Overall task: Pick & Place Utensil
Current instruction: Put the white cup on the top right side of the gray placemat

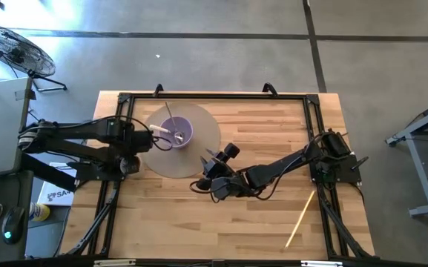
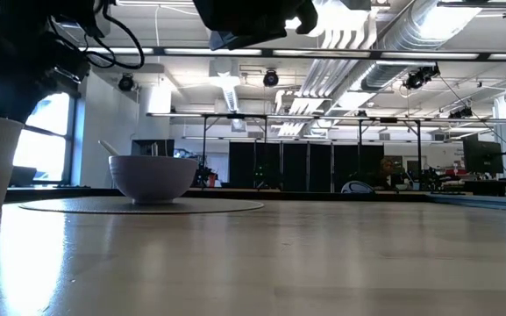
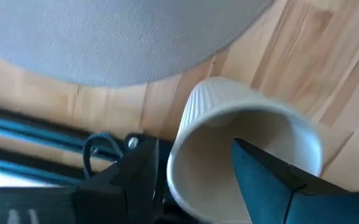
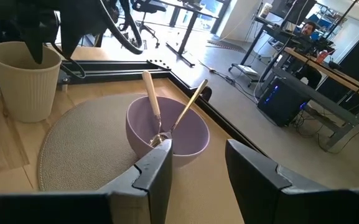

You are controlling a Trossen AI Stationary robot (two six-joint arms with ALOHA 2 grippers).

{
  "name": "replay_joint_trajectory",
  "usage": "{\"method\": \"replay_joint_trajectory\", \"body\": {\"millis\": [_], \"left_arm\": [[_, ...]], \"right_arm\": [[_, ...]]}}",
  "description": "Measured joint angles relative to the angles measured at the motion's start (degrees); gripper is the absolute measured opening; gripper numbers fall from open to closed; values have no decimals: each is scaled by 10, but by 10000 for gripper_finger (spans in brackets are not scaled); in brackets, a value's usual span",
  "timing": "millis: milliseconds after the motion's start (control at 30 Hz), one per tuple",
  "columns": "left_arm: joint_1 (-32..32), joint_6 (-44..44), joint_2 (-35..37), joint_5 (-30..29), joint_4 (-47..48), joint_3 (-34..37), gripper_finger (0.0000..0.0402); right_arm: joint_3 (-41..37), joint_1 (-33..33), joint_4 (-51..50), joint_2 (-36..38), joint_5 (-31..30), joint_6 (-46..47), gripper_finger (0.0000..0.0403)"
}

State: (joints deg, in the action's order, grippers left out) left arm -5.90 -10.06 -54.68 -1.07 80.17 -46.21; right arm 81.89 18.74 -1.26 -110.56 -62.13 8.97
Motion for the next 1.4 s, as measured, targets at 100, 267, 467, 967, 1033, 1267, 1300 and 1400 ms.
{"method": "replay_joint_trajectory", "body": {"millis": [100,267,467,967,1033,1267,1300,1400], "left_arm": [[12,7,-7,7,-8,2,198],[63,-7,-17,6,-18,2,198],[144,-37,-30,12,-42,3,198],[310,-68,-29,23,-168,3,198],[323,-68,-29,22,-190,3,198],[346,-58,-29,16,-261,3,198],[346,-53,-29,14,-270,3,198],[345,-45,-30,-10,-286,3,198]], "right_arm": [[0,0,-1,0,0,0,142],[0,0,-2,0,0,0,142],[0,0,-4,0,0,0,142],[0,0,-4,0,1,0,142],[0,0,-4,0,2,0,142],[0,0,-4,0,2,0,142],[0,0,-4,0,2,0,142],[0,0,-4,0,2,0,142]]}}
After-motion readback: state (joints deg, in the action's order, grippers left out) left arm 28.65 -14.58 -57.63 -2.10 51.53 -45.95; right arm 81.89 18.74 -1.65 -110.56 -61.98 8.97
